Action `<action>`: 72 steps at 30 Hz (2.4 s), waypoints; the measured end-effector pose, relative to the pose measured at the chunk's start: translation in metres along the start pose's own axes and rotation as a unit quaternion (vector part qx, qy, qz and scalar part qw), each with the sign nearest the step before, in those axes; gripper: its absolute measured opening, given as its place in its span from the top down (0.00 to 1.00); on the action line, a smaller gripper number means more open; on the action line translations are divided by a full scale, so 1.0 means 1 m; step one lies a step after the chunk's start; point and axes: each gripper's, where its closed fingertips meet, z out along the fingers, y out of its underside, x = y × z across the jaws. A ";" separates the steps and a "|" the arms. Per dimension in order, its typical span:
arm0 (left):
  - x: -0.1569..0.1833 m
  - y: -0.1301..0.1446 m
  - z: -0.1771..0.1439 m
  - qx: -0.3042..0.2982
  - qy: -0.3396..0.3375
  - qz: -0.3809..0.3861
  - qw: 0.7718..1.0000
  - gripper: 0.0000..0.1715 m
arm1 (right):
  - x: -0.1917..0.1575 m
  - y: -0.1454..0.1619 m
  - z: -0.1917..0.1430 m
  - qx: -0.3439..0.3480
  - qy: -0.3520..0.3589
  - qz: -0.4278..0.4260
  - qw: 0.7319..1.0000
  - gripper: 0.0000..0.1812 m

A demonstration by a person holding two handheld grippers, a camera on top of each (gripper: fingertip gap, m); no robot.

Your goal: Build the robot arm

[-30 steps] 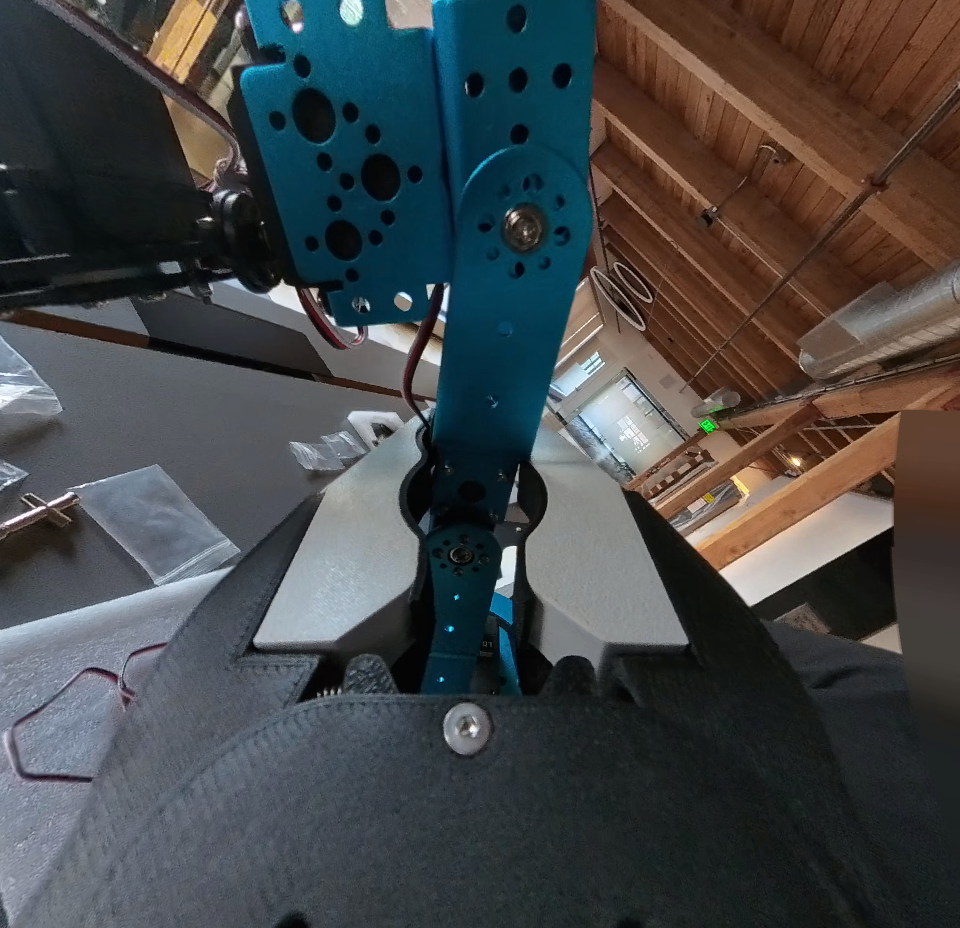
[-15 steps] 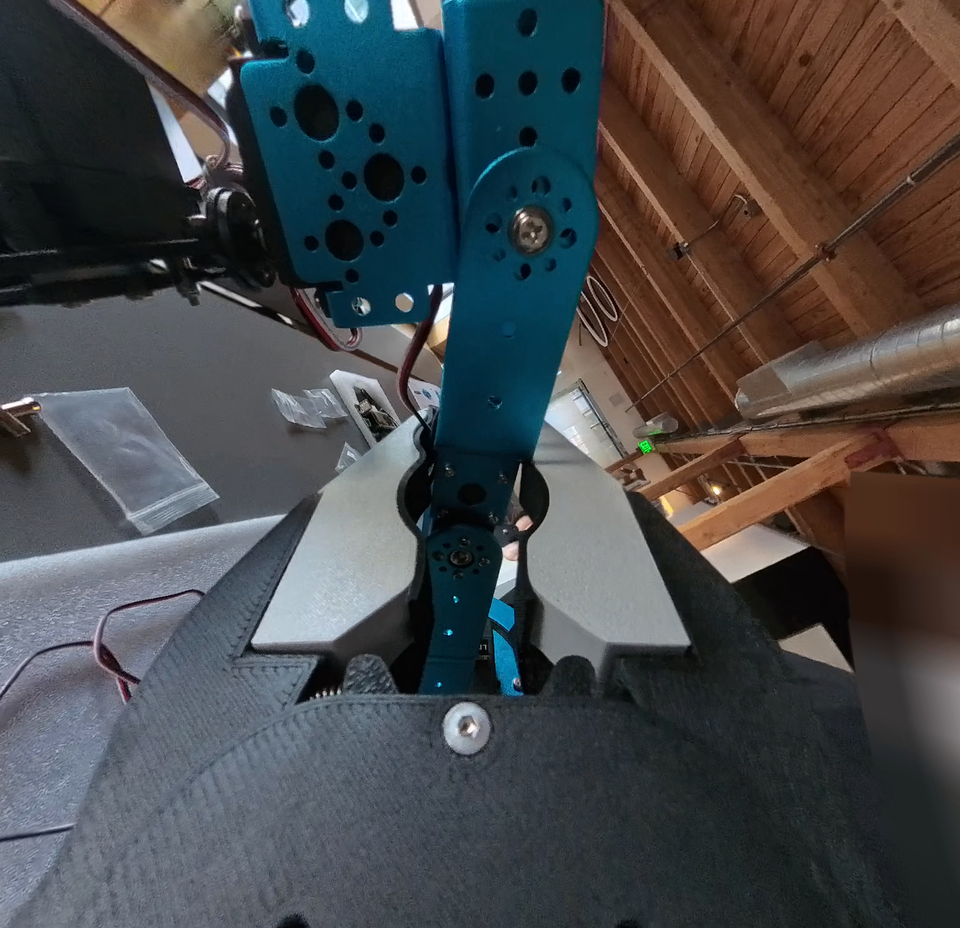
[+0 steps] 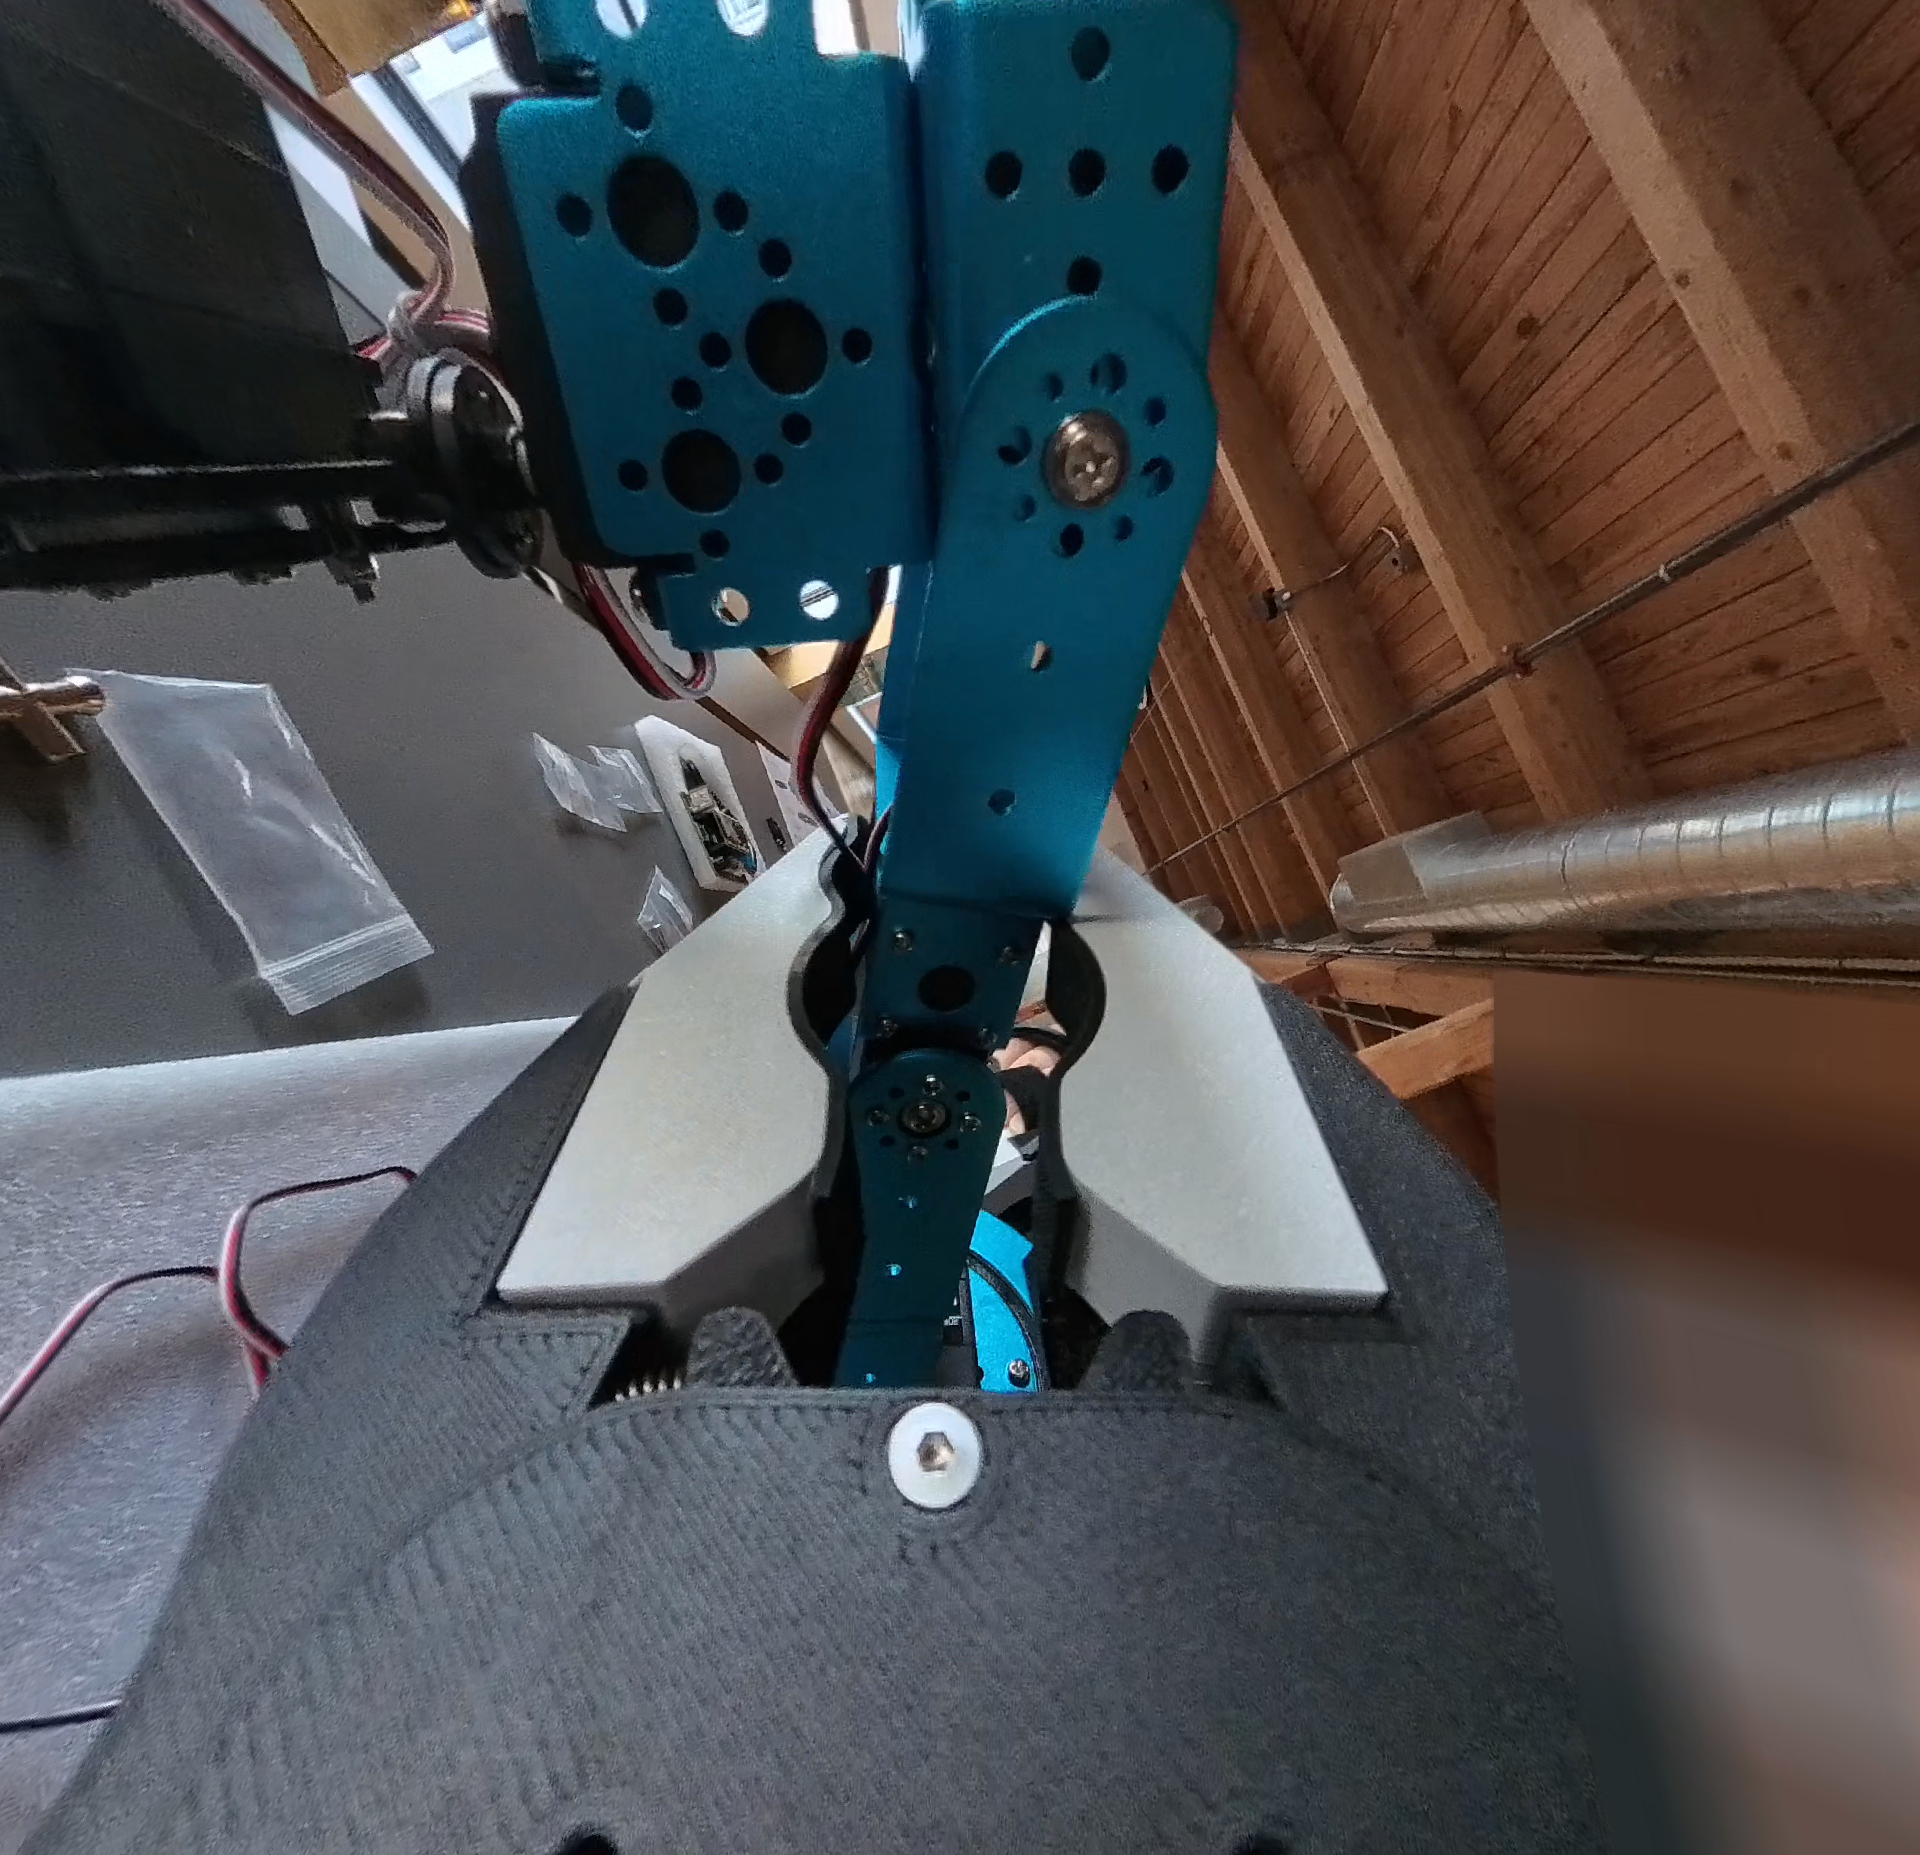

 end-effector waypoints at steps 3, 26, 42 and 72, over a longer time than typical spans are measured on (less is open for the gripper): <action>-0.007 -0.004 0.000 0.000 0.000 -0.016 1.000 0.82 | 0.002 -0.001 0.000 -0.004 -0.011 -0.002 1.000 1.00; -0.030 -0.014 0.003 0.005 -0.003 -0.072 0.997 0.82 | 0.009 0.000 0.002 -0.009 -0.051 0.014 0.999 0.99; -0.032 -0.014 0.014 0.005 -0.007 -0.094 0.996 0.79 | 0.005 0.007 0.005 -0.002 -0.057 0.003 0.998 0.99; -0.032 -0.022 0.007 0.025 0.040 -0.139 0.989 0.74 | 0.004 0.010 0.007 -0.002 -0.051 -0.030 0.998 0.99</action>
